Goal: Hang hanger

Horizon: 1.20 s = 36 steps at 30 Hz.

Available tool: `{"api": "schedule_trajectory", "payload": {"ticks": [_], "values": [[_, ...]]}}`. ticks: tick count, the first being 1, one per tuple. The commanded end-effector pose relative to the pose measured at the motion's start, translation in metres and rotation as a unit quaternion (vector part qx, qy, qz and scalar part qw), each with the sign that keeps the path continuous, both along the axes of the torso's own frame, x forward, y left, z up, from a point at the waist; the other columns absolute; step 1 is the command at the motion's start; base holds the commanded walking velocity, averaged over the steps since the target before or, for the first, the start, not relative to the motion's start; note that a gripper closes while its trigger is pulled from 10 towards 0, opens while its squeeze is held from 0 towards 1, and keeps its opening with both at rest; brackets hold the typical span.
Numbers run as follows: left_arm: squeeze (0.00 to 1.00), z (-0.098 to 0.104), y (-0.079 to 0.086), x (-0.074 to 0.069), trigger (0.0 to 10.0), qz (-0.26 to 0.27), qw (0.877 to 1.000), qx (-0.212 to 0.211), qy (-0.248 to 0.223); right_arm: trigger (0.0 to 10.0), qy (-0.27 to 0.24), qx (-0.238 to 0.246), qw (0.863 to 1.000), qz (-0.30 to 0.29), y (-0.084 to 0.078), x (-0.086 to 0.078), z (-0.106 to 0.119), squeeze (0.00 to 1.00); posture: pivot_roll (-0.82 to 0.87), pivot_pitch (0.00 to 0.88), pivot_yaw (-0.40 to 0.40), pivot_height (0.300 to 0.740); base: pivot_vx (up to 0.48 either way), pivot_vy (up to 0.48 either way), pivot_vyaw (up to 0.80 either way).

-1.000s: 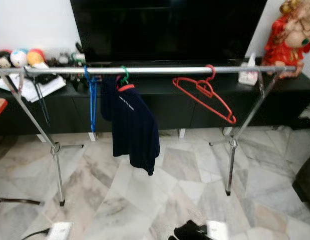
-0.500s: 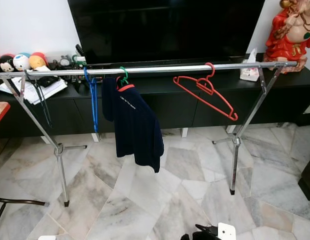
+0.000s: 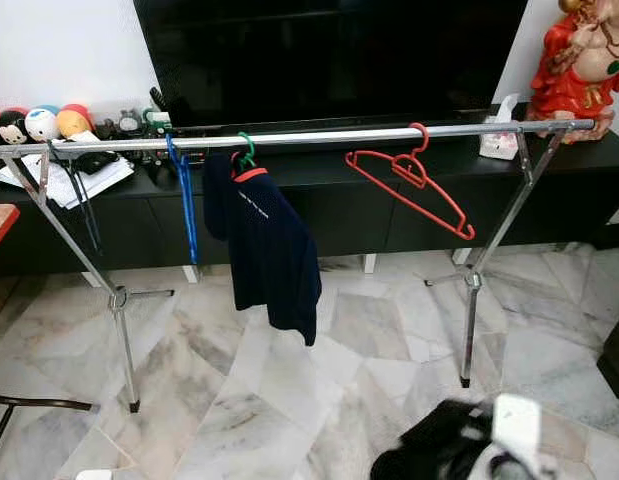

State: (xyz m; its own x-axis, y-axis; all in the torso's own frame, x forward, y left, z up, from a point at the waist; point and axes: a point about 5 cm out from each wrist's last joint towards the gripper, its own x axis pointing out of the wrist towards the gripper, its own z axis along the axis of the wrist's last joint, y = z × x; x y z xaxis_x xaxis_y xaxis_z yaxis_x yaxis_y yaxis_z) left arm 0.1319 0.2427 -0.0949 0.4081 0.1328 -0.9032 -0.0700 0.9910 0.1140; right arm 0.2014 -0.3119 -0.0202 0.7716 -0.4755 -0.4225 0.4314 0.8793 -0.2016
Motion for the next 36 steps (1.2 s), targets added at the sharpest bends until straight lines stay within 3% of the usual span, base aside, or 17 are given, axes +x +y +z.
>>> {"api": "schedule_trajectory", "payload": {"ticks": [1,8,13,15,18,19,20,22,23,24,25,28,29,31,32,35,36], "values": [[0.00,0.000,0.001,-0.001,10.0,-0.001,1.000,0.006,0.003,10.0,-0.025,-0.006,1.000,-0.002,0.001,0.005,0.005,0.00,-0.17,0.000,0.027,0.740,0.000,0.000,0.00],[0.00,0.003,0.004,0.006,10.0,0.001,1.000,0.013,-0.010,10.0,-0.098,-0.020,0.995,0.012,0.009,0.018,0.020,0.00,-0.17,0.000,0.031,0.740,0.000,0.000,0.00],[0.00,0.011,0.017,0.015,10.0,0.026,0.998,0.030,-0.058,10.0,-0.140,-0.013,0.990,0.028,0.024,0.016,0.023,0.00,-0.18,0.000,0.030,0.740,0.000,0.000,0.00],[0.00,0.021,0.031,0.024,10.0,0.042,0.993,0.047,-0.099,10.0,-0.166,-0.005,0.985,0.042,0.034,0.011,0.026,0.00,-0.19,0.000,0.036,0.740,0.000,0.000,0.00],[0.00,0.025,0.037,0.027,10.0,0.048,0.991,0.053,-0.117,10.0,-0.174,-0.004,0.984,0.045,0.036,0.007,0.026,0.00,-0.20,0.000,0.040,0.740,0.000,0.000,0.00],[0.00,0.038,0.048,0.043,10.0,0.068,0.982,0.059,-0.166,10.0,-0.171,-0.006,0.984,0.042,0.036,0.003,0.025,0.00,-0.20,0.000,0.038,0.740,0.000,0.000,0.00],[0.00,0.043,0.050,0.048,10.0,0.074,0.979,0.060,-0.183,10.0,-0.170,-0.006,0.985,0.041,0.036,0.002,0.025,0.00,-0.20,0.000,0.038,0.740,0.000,0.000,0.00],[0.00,0.054,0.052,0.067,10.0,0.079,0.970,0.065,-0.223,10.0,-0.171,-0.006,0.984,0.042,0.036,0.002,0.027,0.00,-0.19,0.000,0.034,0.740,0.000,0.000,0.00],[0.00,0.070,0.053,0.088,10.0,0.079,0.957,0.056,-0.273,10.0,-0.177,-0.010,0.983,0.051,0.038,0.005,0.031,0.00,-0.18,0.000,0.027,0.740,0.000,0.000,0.00],[0.00,0.076,0.053,0.096,10.0,0.075,0.952,0.053,-0.292,10.0,-0.180,-0.011,0.982,0.055,0.039,0.006,0.033,0.00,-0.18,0.000,0.027,0.740,0.000,0.000,0.00],[0.00,0.092,0.049,0.115,10.0,0.050,0.938,0.047,-0.341,10.0,-0.189,-0.011,0.980,0.064,0.043,0.010,0.038,0.00,-0.17,0.000,0.025,0.740,0.000,0.000,0.00],[0.00,0.128,0.029,0.149,10.0,-0.007,0.896,0.034,-0.442,10.0,-0.212,-0.008,0.973,0.091,0.052,0.019,0.050,0.00,-0.14,0.000,0.012,0.740,0.000,0.000,0.00],[0.00,0.154,0.003,0.162,10.0,-0.051,0.862,0.025,-0.504,10.0,-0.227,-0.009,0.967,0.113,0.061,0.024,0.059,0.00,-0.13,0.000,0.006,0.740,0.000,0.000,0.00],[0.00,0.173,-0.027,0.160,10.0,-0.082,0.835,0.017,-0.543,10.0,-0.239,-0.010,0.963,0.127,0.069,0.027,0.065,0.00,-0.12,0.000,0.004,0.740,0.000,0.000,0.00],[0.00,0.178,-0.035,0.158,10.0,-0.087,0.828,0.013,-0.553,10.0,-0.241,-0.011,0.962,0.131,0.071,0.027,0.067,0.00,-0.12,0.000,0.004,0.740,0.000,0.000,0.00],[0.00,0.179,-0.061,0.138,10.0,-0.114,0.816,0.004,-0.566,10.0,-0.239,-0.019,0.957,0.162,0.083,0.026,0.073,0.00,-0.12,0.000,0.001,0.740,0.000,0.000,0.00],[0.00,0.179,-0.061,0.138,10.0,-0.114,0.816,0.004,-0.566,10.0,-0.239,-0.019,0.957,0.162,0.083,0.026,0.073,0.00,-0.12,0.000,0.001,0.740,0.000,0.000,0.00]]}}
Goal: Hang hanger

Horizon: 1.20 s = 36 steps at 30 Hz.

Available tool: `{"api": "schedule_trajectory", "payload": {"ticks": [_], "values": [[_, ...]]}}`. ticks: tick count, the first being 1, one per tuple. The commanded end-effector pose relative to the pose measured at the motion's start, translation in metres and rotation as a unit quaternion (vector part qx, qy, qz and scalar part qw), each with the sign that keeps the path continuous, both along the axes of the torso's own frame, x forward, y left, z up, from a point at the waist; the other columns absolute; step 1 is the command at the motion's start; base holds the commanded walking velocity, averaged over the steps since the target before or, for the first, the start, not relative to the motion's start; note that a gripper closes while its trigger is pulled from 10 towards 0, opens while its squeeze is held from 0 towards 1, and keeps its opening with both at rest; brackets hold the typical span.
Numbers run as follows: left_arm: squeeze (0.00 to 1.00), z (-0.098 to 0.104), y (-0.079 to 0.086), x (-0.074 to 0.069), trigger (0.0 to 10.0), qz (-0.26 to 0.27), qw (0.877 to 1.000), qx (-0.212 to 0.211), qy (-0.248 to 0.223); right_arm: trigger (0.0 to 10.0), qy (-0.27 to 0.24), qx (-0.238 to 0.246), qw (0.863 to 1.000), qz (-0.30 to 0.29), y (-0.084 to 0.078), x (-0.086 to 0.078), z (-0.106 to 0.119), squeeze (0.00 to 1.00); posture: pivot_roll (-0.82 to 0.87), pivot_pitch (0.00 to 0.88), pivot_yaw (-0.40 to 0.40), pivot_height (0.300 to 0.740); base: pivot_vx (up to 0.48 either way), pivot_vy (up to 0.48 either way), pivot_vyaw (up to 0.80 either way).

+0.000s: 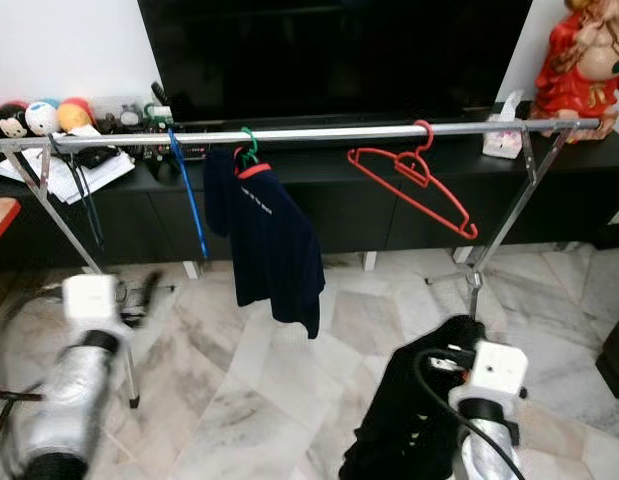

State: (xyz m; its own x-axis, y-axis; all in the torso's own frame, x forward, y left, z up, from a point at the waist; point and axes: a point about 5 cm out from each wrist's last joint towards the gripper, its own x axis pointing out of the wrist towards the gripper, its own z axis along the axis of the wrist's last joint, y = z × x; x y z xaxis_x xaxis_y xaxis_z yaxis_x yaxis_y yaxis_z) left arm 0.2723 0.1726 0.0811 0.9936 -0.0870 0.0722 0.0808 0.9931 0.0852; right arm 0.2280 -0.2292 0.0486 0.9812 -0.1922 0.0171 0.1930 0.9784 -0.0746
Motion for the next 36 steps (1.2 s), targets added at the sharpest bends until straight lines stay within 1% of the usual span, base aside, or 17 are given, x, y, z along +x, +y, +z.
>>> {"api": "schedule_trajectory", "payload": {"ticks": [1,2,5,8,12,14,15,16,17,22,23,25,28,31,34,35,36], "values": [[0.00,0.002,0.004,-0.007,10.0,0.006,1.000,0.015,-0.001,10.0,-0.004,-0.007,1.000,0.012,0.004,-0.001,0.006,0.00,-0.12,0.000,-0.003,0.740,0.000,0.000,0.00],[0.00,-0.001,-0.005,-0.018,10.0,-0.009,1.000,0.017,0.007,10.0,-0.004,-0.009,0.999,0.035,0.013,-0.003,0.009,0.00,-0.12,0.000,-0.008,0.740,0.000,0.000,0.00],[0.00,-0.002,-0.013,-0.030,10.0,-0.014,1.000,0.015,0.022,10.0,0.005,-0.011,0.998,0.061,0.023,-0.005,0.010,0.00,-0.12,0.000,-0.010,0.740,0.000,0.000,0.00],[0.00,-0.005,-0.013,-0.036,10.0,-0.006,0.999,0.014,0.042,10.0,0.006,-0.014,0.998,0.065,0.025,-0.006,0.012,0.00,-0.12,0.000,-0.008,0.740,0.000,0.000,0.00],[0.00,-0.010,-0.013,-0.042,10.0,-0.007,0.998,0.019,0.062,10.0,-0.003,-0.012,0.995,0.095,0.038,-0.004,0.021,0.00,-0.12,0.000,-0.011,0.740,0.000,0.000,0.00],[0.00,-0.010,-0.013,-0.043,10.0,-0.011,0.998,0.023,0.062,10.0,-0.003,-0.012,0.995,0.101,0.041,-0.003,0.022,0.00,-0.12,0.000,-0.016,0.740,0.000,0.000,0.00],[0.00,-0.008,-0.011,-0.043,10.0,-0.018,0.997,0.037,0.062,10.0,-0.005,-0.010,0.993,0.115,0.047,-0.001,0.026,0.00,-0.11,0.000,-0.023,0.740,0.000,0.000,0.00],[0.00,-0.007,-0.010,-0.044,10.0,-0.018,0.997,0.043,0.062,10.0,-0.006,-0.008,0.993,0.118,0.048,0.000,0.027,0.00,-0.11,0.000,-0.027,0.740,0.000,0.000,0.00],[0.00,-0.007,0.000,-0.044,10.0,-0.004,0.997,0.050,0.065,10.0,-0.004,-0.011,0.992,0.125,0.048,0.002,0.029,0.00,-0.10,0.000,-0.035,0.740,0.000,0.000,0.00],[0.00,-0.011,0.015,-0.048,10.0,0.024,0.994,0.070,0.078,10.0,0.005,-0.009,0.994,0.109,0.032,0.004,0.029,0.00,-0.07,0.000,-0.051,0.740,0.000,0.000,0.00],[0.00,-0.015,0.023,-0.050,10.0,0.038,0.993,0.070,0.085,10.0,0.010,-0.004,0.995,0.099,0.026,0.007,0.030,0.00,-0.06,0.000,-0.059,0.740,0.000,0.000,0.00],[0.00,-0.017,0.026,-0.050,10.0,0.044,0.993,0.068,0.088,10.0,0.013,-0.002,0.995,0.098,0.025,0.010,0.030,0.00,-0.05,0.000,-0.059,0.740,0.000,0.000,0.00],[0.00,-0.018,0.025,-0.049,10.0,0.043,0.993,0.066,0.088,10.0,0.011,-0.002,0.994,0.105,0.028,0.016,0.031,0.00,-0.03,0.000,-0.049,0.740,0.000,0.000,0.00],[0.00,-0.014,0.024,-0.045,10.0,0.038,0.994,0.066,0.081,10.0,0.003,0.013,0.995,0.103,0.034,0.024,0.033,0.00,-0.02,0.000,-0.048,0.740,0.000,0.000,0.00],[0.00,-0.012,0.025,-0.043,10.0,0.031,0.994,0.072,0.076,10.0,0.008,0.023,0.994,0.107,0.040,0.026,0.031,0.00,-0.02,0.000,-0.052,0.740,0.000,0.000,0.00],[0.00,-0.011,0.029,-0.041,10.0,0.033,0.994,0.076,0.072,10.0,0.021,0.028,0.992,0.124,0.048,0.027,0.026,0.00,-0.02,0.000,-0.058,0.740,0.000,0.000,0.00],[0.00,-0.011,0.031,-0.040,10.0,0.037,0.994,0.076,0.071,10.0,0.024,0.027,0.991,0.132,0.052,0.027,0.025,0.00,-0.02,0.000,-0.059,0.740,0.000,-0.259,0.00]]}}
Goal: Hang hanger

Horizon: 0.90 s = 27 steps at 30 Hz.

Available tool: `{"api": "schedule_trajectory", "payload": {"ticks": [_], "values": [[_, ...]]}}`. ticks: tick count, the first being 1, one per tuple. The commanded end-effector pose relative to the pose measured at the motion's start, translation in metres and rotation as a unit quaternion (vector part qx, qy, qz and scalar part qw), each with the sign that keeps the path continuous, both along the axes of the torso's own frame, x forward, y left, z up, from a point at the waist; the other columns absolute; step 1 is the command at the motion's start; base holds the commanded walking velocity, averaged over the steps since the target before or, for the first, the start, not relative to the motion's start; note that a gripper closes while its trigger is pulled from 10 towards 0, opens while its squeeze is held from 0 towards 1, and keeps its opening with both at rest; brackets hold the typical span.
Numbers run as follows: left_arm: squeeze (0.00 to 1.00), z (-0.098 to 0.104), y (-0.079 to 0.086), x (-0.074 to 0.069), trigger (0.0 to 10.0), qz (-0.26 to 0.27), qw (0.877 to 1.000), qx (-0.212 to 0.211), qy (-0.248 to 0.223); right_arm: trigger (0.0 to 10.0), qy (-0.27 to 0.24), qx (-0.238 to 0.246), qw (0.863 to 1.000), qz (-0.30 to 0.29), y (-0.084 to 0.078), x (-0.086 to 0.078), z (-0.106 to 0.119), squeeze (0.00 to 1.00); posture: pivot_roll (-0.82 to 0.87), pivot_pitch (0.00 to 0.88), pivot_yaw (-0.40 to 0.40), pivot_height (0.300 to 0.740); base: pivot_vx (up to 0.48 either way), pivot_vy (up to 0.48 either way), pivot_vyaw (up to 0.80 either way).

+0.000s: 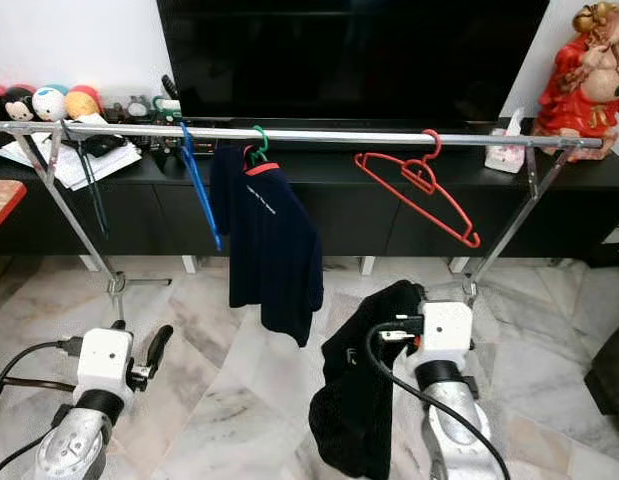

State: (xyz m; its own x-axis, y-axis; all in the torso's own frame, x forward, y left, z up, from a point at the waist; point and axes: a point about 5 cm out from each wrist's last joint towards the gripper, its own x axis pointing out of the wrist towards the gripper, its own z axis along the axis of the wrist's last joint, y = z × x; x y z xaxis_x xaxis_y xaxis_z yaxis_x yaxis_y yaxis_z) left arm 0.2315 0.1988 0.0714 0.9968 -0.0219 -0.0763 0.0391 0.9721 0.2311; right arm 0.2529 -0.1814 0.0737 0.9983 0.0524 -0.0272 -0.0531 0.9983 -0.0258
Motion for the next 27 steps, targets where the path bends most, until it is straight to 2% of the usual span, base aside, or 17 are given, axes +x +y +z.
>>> {"api": "schedule_trajectory", "payload": {"ticks": [1,12,19,27], "values": [[0.00,-0.002,0.006,0.003,10.0,0.007,1.000,-0.001,0.000,10.0,0.005,0.003,1.000,0.015,0.006,0.002,0.000,0.00,-0.02,0.000,-0.058,0.740,0.000,-0.307,0.00],[0.00,0.001,0.001,0.018,10.0,-0.022,1.000,0.011,-0.006,10.0,-0.002,0.019,1.000,-0.020,0.003,-0.001,0.002,0.00,-0.09,0.000,0.006,0.740,0.000,-0.357,0.00],[0.00,0.007,-0.003,0.024,10.0,-0.036,0.999,0.009,-0.020,10.0,-0.002,0.018,0.999,-0.028,-0.001,0.001,0.003,0.00,-0.08,0.000,0.008,0.740,0.000,-0.409,0.00],[0.00,0.007,0.000,0.028,10.0,-0.035,0.999,0.008,-0.022,10.0,-0.010,0.010,1.000,-0.022,0.000,0.005,0.010,0.00,-0.08,0.000,-0.001,0.740,0.000,-0.409,0.00]]}}
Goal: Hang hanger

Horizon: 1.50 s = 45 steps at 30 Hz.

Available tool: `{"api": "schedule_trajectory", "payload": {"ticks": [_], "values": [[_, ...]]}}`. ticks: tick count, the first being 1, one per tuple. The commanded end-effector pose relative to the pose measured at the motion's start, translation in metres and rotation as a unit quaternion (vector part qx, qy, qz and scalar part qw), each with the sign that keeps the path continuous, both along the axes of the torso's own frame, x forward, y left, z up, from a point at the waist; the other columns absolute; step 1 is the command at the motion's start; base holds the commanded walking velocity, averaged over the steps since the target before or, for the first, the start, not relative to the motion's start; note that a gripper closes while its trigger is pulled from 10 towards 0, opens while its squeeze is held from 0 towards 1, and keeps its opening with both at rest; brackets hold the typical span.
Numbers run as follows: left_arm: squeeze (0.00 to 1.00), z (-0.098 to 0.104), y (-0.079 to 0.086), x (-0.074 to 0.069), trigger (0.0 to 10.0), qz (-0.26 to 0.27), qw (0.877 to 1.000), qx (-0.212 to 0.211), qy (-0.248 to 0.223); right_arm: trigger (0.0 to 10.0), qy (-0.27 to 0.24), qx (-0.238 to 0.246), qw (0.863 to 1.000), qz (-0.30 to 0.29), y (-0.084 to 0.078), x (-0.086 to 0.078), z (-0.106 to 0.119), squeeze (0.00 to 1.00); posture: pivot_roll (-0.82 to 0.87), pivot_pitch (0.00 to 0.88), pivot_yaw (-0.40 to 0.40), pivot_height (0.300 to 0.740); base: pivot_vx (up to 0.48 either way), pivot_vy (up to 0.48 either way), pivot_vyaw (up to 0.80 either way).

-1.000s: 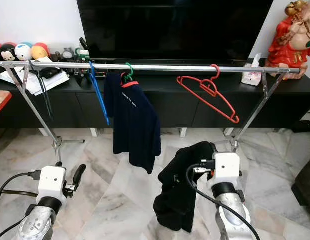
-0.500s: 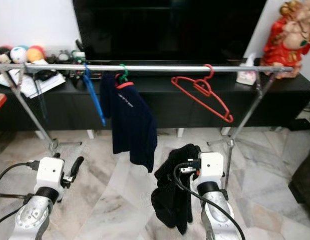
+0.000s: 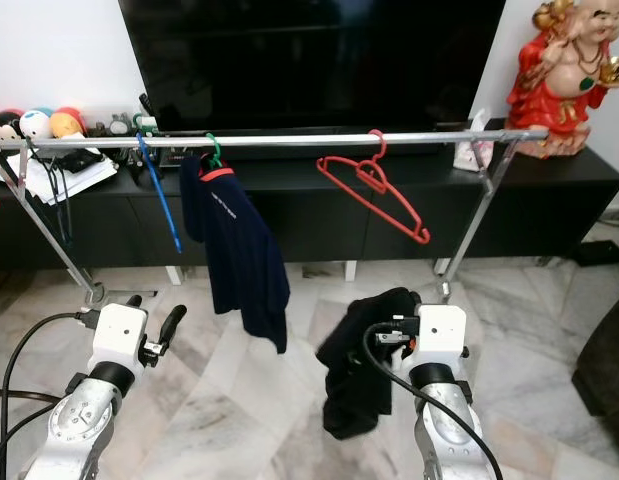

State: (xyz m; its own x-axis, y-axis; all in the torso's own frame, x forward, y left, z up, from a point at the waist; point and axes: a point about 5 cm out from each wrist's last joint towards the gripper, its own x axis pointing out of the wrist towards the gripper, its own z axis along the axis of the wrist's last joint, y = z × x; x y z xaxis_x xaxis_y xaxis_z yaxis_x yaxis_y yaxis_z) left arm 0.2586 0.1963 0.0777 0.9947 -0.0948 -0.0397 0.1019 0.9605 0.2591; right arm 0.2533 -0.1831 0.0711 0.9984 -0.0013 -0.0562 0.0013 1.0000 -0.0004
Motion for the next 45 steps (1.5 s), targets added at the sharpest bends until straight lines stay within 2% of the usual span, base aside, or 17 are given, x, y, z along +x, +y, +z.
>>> {"api": "schedule_trajectory", "payload": {"ticks": [1,30,45], "values": [[0.00,0.001,0.002,0.000,10.0,0.002,1.000,-0.006,-0.002,10.0,-0.024,-0.003,1.000,0.004,0.001,0.005,0.012,0.00,-0.08,0.000,-0.003,0.740,0.000,-0.409,0.00],[0.00,0.008,-0.013,0.011,10.0,-0.025,0.999,-0.015,-0.015,10.0,-0.026,-0.004,1.000,0.011,0.009,0.009,0.015,0.00,-0.09,0.000,-0.005,0.740,0.000,-0.406,0.00],[0.00,0.014,-0.027,0.017,10.0,-0.038,0.998,-0.038,-0.021,10.0,-0.027,-0.003,1.000,0.012,0.010,0.012,0.014,0.00,-0.09,0.000,-0.004,0.740,0.000,0.000,0.00]]}}
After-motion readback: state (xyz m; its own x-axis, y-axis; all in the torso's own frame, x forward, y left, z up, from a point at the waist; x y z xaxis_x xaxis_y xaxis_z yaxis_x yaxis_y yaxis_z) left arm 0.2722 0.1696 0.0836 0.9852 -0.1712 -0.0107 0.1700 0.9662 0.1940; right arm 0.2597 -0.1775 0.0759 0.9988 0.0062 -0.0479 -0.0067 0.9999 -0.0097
